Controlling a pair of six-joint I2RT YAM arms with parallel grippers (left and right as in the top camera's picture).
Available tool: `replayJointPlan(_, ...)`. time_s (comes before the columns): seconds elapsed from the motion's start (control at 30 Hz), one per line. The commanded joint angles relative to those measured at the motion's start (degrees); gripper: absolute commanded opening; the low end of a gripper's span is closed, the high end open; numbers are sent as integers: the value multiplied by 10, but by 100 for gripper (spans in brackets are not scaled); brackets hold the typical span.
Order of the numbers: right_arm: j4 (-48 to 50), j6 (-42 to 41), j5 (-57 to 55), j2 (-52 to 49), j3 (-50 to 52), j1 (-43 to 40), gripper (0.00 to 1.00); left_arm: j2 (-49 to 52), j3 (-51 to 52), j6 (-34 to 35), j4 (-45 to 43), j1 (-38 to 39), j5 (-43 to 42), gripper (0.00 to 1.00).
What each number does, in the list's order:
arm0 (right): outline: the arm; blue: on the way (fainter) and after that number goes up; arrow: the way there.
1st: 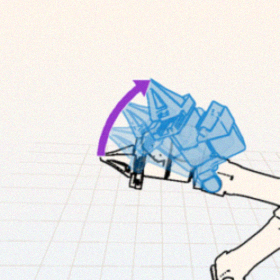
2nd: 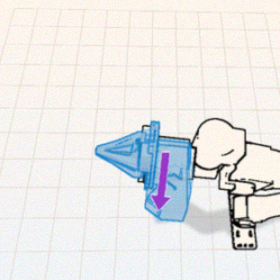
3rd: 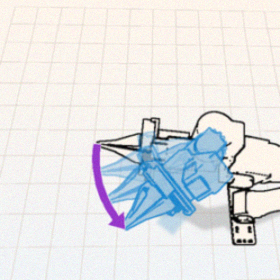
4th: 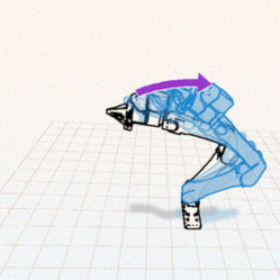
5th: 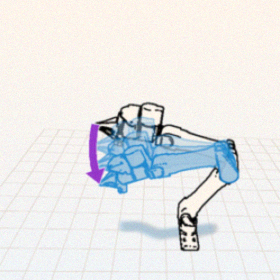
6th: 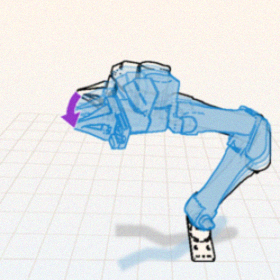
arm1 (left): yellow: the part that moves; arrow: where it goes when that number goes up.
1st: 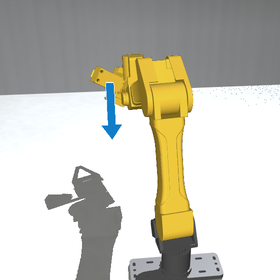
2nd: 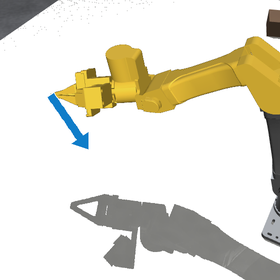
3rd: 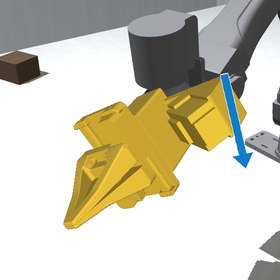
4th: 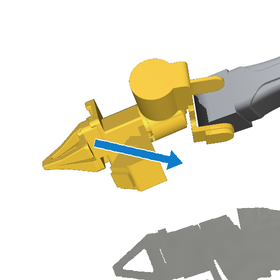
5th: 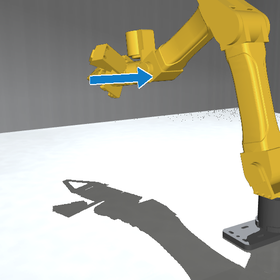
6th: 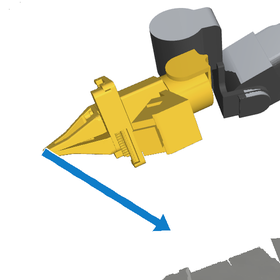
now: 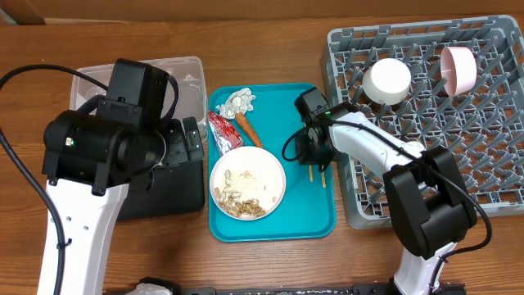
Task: Sort waste into correct bins and load items into the dishwasher
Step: 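Lower the right gripper and pinch a wooden chopstick, then carry the chopstick into the dish rack with the right gripper, release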
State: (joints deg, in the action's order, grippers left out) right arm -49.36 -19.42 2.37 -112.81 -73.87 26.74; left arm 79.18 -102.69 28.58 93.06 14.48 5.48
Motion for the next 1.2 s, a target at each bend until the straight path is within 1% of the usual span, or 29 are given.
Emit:
replayJointPlan(0.0, -15, 4, 3, 11, -9, 3, 4, 2, -5, -2, -1, -3, 9, 100)
replayJointPlan(0.1, -20, 4, 3, 52, -15, 7, 4, 2, -5, -2, -1, -3, 9, 100)
replayJointPlan(0.23, -19, 31, 23, 132, -23, 18, 4, 2, -5, -2, -1, -3, 9, 100)
replayJointPlan(0.37, -13, 32, 22, 207, -28, 18, 4, 2, -5, -2, -1, -3, 9, 100)
replayJointPlan(0.47, -16, 32, -11, 251, -28, 14, 4, 2, -5, -2, -1, -3, 9, 100)
replayJointPlan(0.57, -26, 35, -79, 274, -28, -1, 4, 2, -5, -2, -1, -3, 9, 100)
replayJointPlan(0.7, -42, 67, -134, 271, -25, -36, 4, 2, -5, -2, -1, -3, 9, 100)
replayJointPlan(0.93, -46, 91, -121, 209, -15, -101, 4, 2, -5, -2, -1, -3, 9, 100)
replayJointPlan(1.07, -41, 123, -96, 180, -15, -103, 4, 2, -5, -2, -1, -3, 9, 100)
replayJointPlan(1.1, -39, 126, -103, 178, -15, -99, 4, 2, -5, -2, -1, -3, 9, 100)
replayJointPlan(1.13, -39, 127, -117, 178, -15, -95, 8, 2, -5, -2, -1, -3, 9, 100)
replayJointPlan(1.17, -39, 127, -131, 178, -15, -92, 15, 2, -5, -2, -1, -3, 9, 100)
